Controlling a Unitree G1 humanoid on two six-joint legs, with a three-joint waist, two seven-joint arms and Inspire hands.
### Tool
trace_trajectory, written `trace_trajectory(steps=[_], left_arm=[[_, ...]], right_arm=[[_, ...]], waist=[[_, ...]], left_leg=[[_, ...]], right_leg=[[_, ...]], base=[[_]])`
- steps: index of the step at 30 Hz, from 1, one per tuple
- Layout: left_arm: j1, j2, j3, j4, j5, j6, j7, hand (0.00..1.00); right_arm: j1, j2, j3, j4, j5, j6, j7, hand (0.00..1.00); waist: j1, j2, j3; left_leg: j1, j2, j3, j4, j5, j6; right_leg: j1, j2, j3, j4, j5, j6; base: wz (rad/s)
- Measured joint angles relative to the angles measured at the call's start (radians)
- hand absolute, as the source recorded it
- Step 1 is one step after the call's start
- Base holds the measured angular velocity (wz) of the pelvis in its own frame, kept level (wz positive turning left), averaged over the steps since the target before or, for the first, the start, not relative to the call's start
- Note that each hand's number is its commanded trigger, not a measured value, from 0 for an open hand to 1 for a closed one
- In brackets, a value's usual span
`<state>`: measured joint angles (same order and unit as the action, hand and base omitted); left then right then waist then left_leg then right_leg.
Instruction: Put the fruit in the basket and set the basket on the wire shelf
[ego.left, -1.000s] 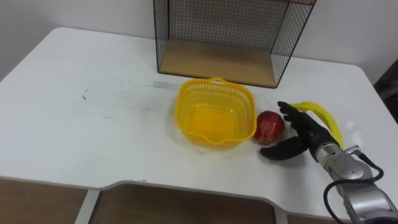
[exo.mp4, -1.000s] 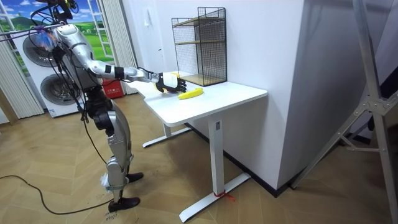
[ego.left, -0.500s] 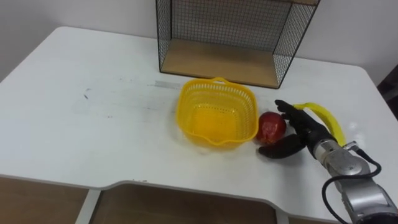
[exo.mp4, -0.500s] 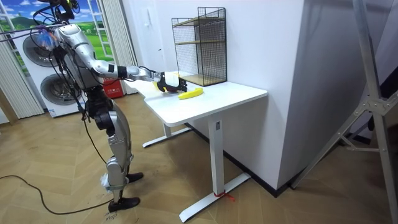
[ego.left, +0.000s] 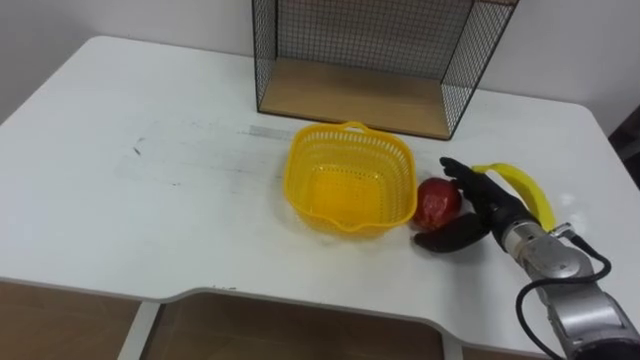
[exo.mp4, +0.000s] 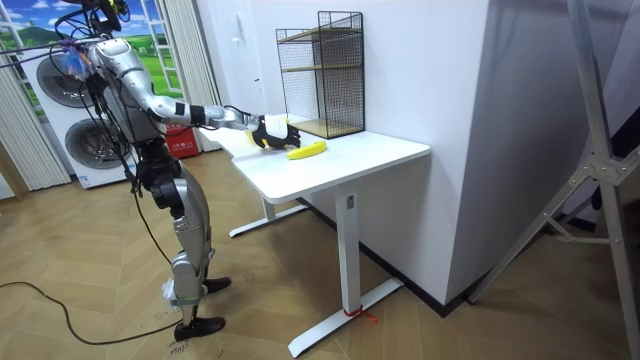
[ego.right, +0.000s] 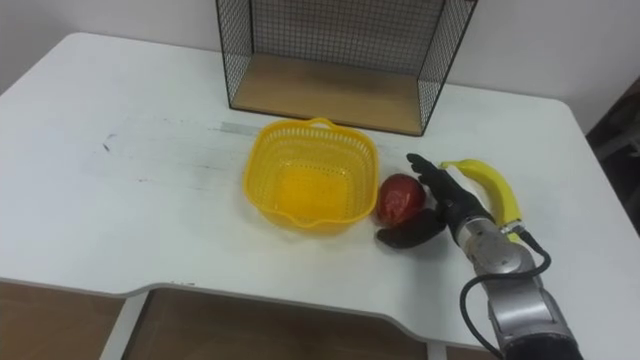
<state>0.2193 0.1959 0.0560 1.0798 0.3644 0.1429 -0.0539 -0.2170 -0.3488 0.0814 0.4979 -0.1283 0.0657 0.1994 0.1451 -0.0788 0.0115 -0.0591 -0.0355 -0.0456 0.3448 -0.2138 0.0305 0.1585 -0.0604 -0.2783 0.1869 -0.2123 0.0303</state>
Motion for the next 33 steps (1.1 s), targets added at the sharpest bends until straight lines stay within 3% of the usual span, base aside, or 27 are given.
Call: trace_trajectory(steps=[7, 8, 10, 21, 33], left_arm=[[-0.010, 0.000, -0.002, 0.000, 0.000, 0.000, 0.000, 0.00], [-0.010, 0.000, -0.003, 0.000, 0.000, 0.000, 0.000, 0.00], [-0.010, 0.000, -0.003, 0.000, 0.000, 0.000, 0.000, 0.00], [-0.019, 0.007, -0.003, 0.000, 0.000, -0.002, 0.003, 0.00], [-0.022, 0.013, -0.001, 0.000, 0.001, -0.001, 0.002, 0.00]], right_arm=[[-0.006, 0.000, 0.018, 0.000, -0.005, 0.000, 0.000, 0.00], [-0.006, 0.000, 0.018, 0.000, -0.007, 0.000, 0.000, 0.64], [-0.006, 0.000, 0.019, 0.000, -0.012, 0.000, 0.000, 1.00], [-0.023, -0.006, 0.018, 0.000, -0.048, -0.001, -0.014, 1.00], [-0.025, -0.007, 0.022, 0.000, -0.064, 0.000, -0.007, 1.00]], waist=[[0.000, 0.006, -0.0011], [0.001, 0.006, -0.0017], [0.001, 0.007, -0.0020], [0.001, 0.002, -0.0048], [0.001, 0.003, -0.0016]], left_leg=[[0.001, -0.004, -0.012, 0.000, 0.002, 0.000], [0.001, -0.004, -0.013, 0.000, 0.003, 0.000], [0.002, -0.004, -0.013, -0.002, 0.004, -0.001], [0.003, -0.004, -0.013, -0.004, 0.004, -0.001], [0.004, -0.006, -0.016, -0.003, 0.004, -0.001]], right_leg=[[0.005, -0.001, -0.001, -0.001, 0.000, 0.000], [0.005, -0.001, -0.002, -0.001, 0.000, 0.000], [0.005, -0.001, -0.002, -0.001, 0.000, 0.000], [0.004, -0.001, -0.009, -0.002, 0.000, 0.000], [0.013, -0.002, -0.023, -0.004, 0.000, 0.000]], base=[[0.03], [0.00], [0.00], [0.00], [0.01]])
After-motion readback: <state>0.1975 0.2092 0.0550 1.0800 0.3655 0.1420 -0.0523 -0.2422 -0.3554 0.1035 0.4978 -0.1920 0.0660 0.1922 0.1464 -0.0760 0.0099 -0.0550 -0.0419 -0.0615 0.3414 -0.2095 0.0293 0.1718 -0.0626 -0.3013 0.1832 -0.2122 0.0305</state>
